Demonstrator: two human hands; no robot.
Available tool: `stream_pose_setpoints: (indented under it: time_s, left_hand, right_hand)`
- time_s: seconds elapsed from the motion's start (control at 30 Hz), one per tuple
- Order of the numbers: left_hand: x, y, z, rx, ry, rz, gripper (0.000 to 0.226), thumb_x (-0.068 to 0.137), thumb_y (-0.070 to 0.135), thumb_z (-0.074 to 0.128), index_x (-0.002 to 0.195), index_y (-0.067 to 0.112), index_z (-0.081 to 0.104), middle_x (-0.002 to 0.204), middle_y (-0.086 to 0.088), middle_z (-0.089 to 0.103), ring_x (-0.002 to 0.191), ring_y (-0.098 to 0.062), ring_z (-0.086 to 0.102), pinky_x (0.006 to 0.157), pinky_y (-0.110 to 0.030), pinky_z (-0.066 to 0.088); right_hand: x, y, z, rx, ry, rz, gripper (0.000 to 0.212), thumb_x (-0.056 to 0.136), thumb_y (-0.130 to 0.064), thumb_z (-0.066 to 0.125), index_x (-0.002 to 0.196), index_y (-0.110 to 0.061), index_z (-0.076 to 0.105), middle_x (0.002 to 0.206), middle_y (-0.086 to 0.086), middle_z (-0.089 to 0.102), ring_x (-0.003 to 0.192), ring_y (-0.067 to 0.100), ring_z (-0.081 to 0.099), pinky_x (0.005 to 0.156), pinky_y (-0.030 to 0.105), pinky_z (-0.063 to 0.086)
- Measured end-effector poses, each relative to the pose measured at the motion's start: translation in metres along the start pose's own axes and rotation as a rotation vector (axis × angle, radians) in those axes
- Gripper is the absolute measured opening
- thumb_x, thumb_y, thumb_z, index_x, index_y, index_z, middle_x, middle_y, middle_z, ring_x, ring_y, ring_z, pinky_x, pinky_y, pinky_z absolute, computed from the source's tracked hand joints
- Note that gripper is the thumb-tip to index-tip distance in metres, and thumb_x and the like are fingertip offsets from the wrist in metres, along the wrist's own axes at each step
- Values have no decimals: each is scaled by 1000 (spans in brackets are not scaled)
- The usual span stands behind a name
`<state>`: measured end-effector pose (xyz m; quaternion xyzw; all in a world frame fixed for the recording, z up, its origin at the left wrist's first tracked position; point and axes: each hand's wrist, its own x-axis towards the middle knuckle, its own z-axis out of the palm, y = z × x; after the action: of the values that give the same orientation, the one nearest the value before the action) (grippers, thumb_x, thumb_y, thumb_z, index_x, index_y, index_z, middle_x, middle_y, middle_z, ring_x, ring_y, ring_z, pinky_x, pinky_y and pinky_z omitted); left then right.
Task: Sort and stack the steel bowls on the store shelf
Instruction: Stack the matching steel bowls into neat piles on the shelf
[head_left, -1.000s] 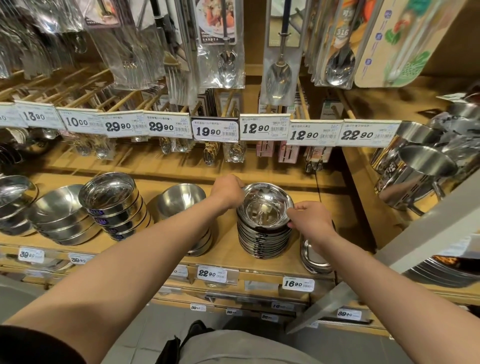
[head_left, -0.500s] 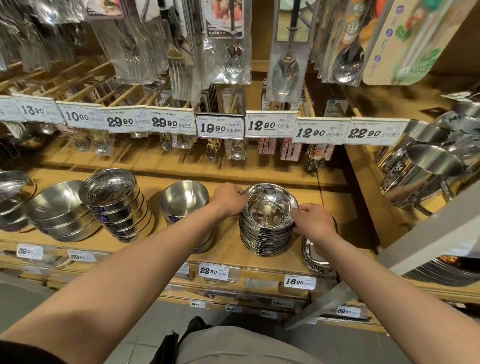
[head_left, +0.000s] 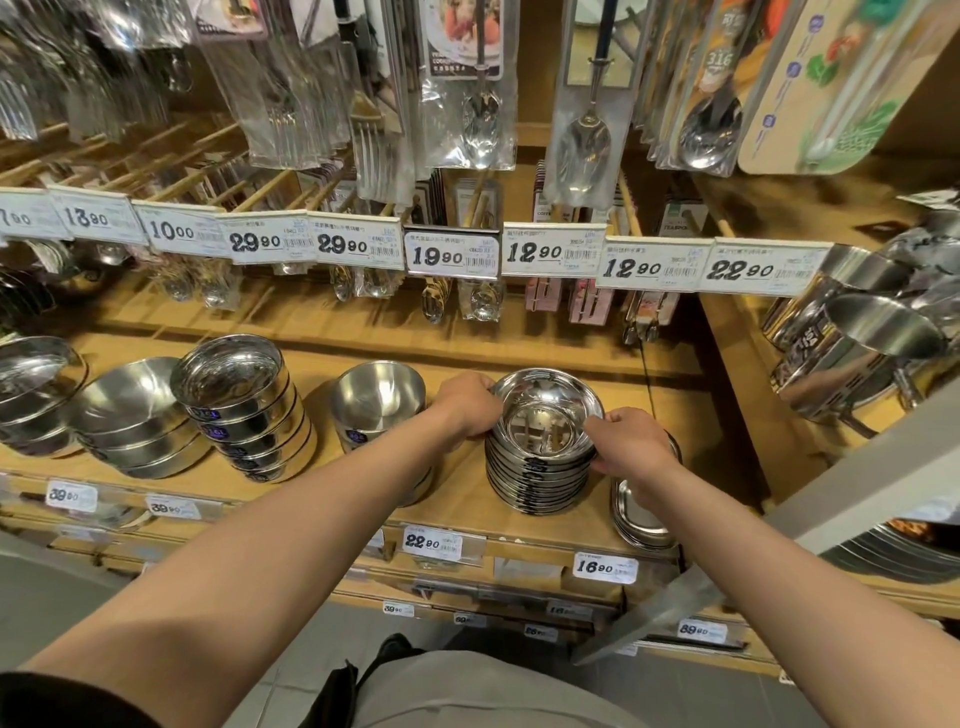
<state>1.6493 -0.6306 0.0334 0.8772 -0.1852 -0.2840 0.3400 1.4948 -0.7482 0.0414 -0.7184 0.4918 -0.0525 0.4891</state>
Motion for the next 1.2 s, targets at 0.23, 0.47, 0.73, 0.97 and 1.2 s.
stream_pose_setpoints:
  time_s: [0.23, 0.47, 0.73, 0.97, 1.2]
  left_hand:
    - [4, 4, 1, -8, -23, 11, 20, 93, 13, 59, 104, 6, 75, 105, -18, 74, 103, -37, 70, 88, -48, 60]
    - [8, 9, -3, 8, 2, 64, 20, 91, 17, 63, 105, 12, 77, 103, -8, 75, 98, -28, 70, 88, -43, 60]
    - [9, -3, 3, -128, -55, -29, 12, 91, 16, 57, 84, 17, 66, 93, -10, 72, 77, -21, 64, 72, -35, 60]
    - [9, 2, 2, -166, -99, -59, 13, 90, 6, 51, 88, 13, 62, 89, -11, 67, 75, -23, 62, 66, -35, 60]
    - [7, 9, 3, -127, -86, -61, 21, 92, 9, 51, 103, 5, 68, 103, -15, 70, 92, -31, 70, 73, -45, 64]
  right_hand:
    - [-1, 1, 2, 17, 22, 28, 33, 98, -25, 60, 70, -15, 45, 71, 2, 54, 71, 22, 67, 89, 53, 59]
    - [-3, 1, 3, 24, 12, 45, 30, 99, -28, 59, 76, -13, 50, 79, 7, 65, 74, 24, 75, 92, 50, 58]
    - [-2, -2, 2, -43, -38, 37, 29, 100, -31, 58, 79, -11, 51, 73, 6, 59, 73, 22, 72, 90, 54, 59]
    - [0, -1, 4, -48, -10, 39, 38, 99, -31, 59, 69, -13, 45, 66, 5, 54, 74, 26, 72, 88, 56, 59]
    - [5, 8, 5, -10, -19, 55, 29, 98, -31, 60, 81, -9, 53, 68, 4, 54, 68, 21, 63, 91, 53, 59]
